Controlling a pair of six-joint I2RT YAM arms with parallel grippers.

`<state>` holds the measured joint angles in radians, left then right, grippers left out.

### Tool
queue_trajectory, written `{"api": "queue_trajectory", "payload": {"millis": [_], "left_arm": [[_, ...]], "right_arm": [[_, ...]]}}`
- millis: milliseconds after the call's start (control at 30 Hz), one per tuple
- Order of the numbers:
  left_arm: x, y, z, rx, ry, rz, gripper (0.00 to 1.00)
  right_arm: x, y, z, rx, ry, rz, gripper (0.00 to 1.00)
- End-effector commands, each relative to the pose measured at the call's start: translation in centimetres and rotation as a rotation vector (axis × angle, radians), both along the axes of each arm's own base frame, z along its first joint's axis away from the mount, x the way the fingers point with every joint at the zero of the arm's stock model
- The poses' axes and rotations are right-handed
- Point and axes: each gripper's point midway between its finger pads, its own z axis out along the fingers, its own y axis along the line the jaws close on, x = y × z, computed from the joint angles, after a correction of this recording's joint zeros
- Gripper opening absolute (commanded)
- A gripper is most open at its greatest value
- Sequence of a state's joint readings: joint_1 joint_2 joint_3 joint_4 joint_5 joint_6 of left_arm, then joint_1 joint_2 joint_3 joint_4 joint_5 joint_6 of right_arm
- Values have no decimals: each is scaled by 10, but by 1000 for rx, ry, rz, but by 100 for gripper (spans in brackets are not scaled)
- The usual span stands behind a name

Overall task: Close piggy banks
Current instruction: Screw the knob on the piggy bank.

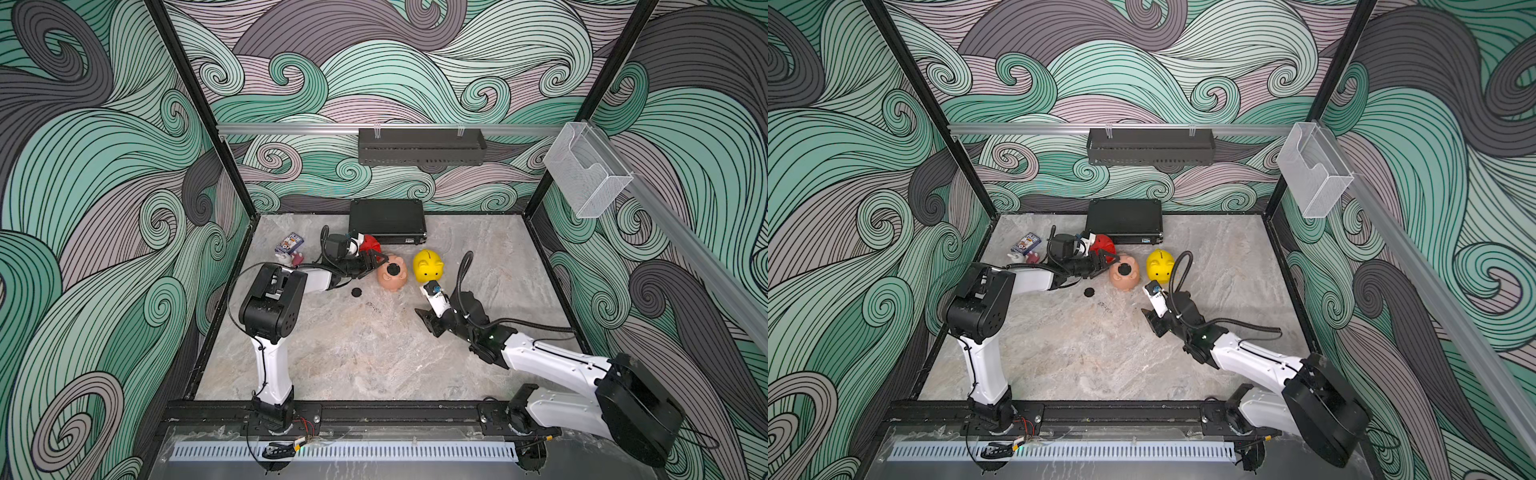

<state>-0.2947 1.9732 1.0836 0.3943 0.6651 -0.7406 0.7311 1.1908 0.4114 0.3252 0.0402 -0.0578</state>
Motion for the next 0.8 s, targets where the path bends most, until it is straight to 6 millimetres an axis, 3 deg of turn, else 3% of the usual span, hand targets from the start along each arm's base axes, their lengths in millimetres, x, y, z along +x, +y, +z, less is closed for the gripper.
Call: {"api": "queue_trajectory", "payload": {"millis": [0, 500, 767], "left_arm": [[2, 4, -5, 42, -9, 17, 72], [-2, 4, 7, 50, -22, 4, 72], [-14, 14, 23, 94, -42, 31, 82]], "right_arm": [[10, -5, 18, 40, -119, -40, 55], [7, -4, 9, 48, -120, -29, 55], [9, -3, 8, 42, -111, -31, 55]]}}
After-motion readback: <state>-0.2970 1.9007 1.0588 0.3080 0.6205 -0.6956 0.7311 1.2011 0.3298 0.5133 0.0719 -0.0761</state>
